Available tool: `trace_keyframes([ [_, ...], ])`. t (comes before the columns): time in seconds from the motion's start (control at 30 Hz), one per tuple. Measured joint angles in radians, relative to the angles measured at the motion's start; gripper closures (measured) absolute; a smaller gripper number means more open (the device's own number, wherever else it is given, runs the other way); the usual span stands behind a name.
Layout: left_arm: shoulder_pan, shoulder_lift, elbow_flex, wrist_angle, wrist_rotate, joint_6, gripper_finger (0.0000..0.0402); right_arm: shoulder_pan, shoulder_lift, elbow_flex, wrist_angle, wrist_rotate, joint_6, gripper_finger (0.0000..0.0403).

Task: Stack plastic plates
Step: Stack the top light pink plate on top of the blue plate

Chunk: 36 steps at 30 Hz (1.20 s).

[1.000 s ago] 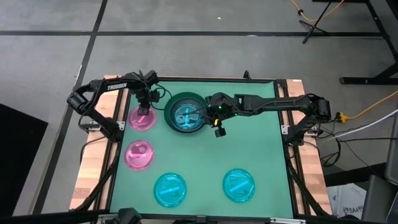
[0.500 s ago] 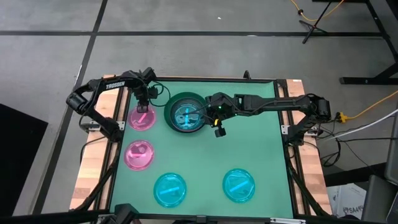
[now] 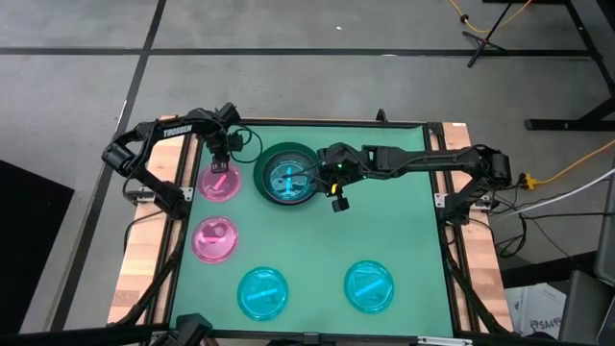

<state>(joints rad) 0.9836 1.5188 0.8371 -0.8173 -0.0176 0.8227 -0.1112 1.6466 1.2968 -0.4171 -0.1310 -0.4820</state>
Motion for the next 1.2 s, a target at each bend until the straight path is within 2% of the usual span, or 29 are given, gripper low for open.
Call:
trace_keyframes([
  [0.1,0.0,0.0,-0.007,0.008,0.04,0.003,0.0285,0.0,0.0,0.0,0.0,0.0,0.0,0.0301],
  [1.2,-0.048,0.0,-0.072,0.133,0.038,0.053,0.0285,0.0,0.0,0.0,0.0,0.0,0.0,0.0301],
])
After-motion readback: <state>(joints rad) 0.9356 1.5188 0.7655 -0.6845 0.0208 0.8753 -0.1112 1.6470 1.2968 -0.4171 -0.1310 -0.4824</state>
